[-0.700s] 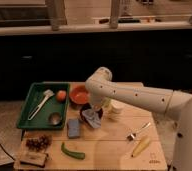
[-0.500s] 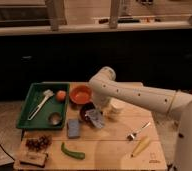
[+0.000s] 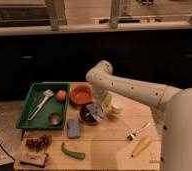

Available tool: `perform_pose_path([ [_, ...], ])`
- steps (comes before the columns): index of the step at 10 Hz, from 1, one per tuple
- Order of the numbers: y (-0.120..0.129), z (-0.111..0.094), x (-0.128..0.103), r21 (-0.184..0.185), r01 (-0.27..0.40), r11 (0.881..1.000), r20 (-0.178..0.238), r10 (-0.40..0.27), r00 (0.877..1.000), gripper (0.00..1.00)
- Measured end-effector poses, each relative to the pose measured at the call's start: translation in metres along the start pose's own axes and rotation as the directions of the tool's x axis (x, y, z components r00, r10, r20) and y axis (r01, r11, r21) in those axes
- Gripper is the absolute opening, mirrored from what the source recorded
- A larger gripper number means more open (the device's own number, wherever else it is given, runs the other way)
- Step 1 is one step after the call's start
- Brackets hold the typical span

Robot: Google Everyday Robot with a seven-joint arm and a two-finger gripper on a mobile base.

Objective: Wipe purple bowl with towel

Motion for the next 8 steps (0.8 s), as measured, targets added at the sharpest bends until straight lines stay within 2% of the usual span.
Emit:
perform_pose_path([
  [3, -0.025, 0.002, -0.019, -0.006, 0.074, 0.997, 0.024, -0.073, 0.997, 0.0],
  [6, -0.038, 0.004, -0.048, -0.009, 0.178, 0.984, 0.054, -0.177, 0.983, 0.0],
  [7, -0.035, 0.004, -0.061, -0.008, 0.214, 0.977, 0.068, -0.213, 0.975, 0.0],
  [8, -0.031, 0.003, -0.067, -0.009, 0.225, 0.974, 0.077, -0.224, 0.972, 0.0],
])
